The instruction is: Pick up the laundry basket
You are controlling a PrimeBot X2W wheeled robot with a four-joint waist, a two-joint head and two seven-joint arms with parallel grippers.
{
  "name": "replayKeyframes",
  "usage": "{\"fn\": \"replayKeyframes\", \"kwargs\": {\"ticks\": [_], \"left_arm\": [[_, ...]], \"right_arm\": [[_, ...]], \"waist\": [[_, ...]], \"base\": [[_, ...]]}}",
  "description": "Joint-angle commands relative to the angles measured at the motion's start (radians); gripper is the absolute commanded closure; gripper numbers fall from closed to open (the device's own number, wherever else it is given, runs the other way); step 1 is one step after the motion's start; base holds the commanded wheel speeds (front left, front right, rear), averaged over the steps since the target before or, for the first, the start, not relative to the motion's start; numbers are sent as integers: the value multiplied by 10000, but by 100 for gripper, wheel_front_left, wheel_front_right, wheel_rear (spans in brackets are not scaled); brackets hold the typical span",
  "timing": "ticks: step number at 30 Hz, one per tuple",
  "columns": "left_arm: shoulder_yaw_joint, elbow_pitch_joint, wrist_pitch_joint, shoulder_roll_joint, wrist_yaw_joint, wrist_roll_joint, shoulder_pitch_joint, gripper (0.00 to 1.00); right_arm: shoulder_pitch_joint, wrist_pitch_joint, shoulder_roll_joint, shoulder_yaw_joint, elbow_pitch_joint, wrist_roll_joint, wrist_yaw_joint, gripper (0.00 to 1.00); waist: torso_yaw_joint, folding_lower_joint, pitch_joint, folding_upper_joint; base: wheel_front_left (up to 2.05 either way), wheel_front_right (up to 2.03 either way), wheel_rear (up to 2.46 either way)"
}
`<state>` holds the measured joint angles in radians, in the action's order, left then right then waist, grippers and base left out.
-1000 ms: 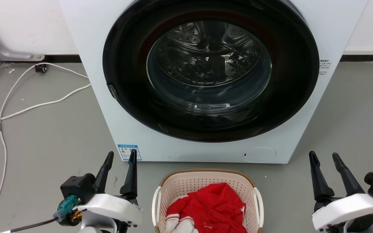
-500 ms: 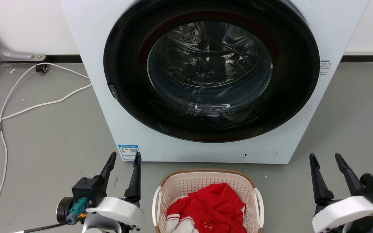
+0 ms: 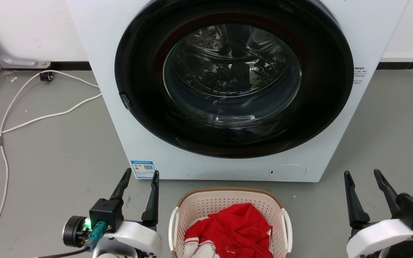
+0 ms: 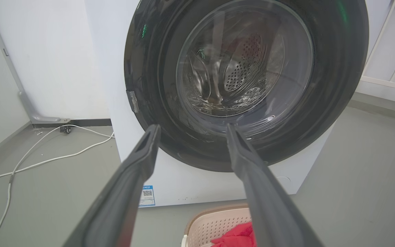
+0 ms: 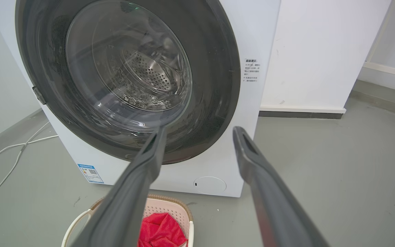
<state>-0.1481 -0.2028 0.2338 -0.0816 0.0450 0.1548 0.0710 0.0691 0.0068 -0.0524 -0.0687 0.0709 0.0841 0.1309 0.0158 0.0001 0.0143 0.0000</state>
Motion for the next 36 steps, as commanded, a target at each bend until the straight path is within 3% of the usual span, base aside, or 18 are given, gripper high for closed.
{"fn": "replayKeyframes", "kwargs": {"ticks": [1, 14, 36], "left_arm": [[4, -16, 101, 2, -10, -187, 120, 0], [35, -81, 329, 86, 4, -813, 86, 0], [200, -356, 318, 160, 17, -649, 33, 0]], "right_arm": [[124, -62, 30, -11, 100, -156, -3, 0], [150, -395, 38, -88, 61, -462, -5, 0], [-109, -673, 36, -180, -487, -32, -5, 0]], "waist": [[-2, -1, -1, 0], [-7, -1, -14, 0], [-19, -1, -52, 0]], "base": [[0, 0, 0], [0, 0, 0], [0, 0, 0]]}}
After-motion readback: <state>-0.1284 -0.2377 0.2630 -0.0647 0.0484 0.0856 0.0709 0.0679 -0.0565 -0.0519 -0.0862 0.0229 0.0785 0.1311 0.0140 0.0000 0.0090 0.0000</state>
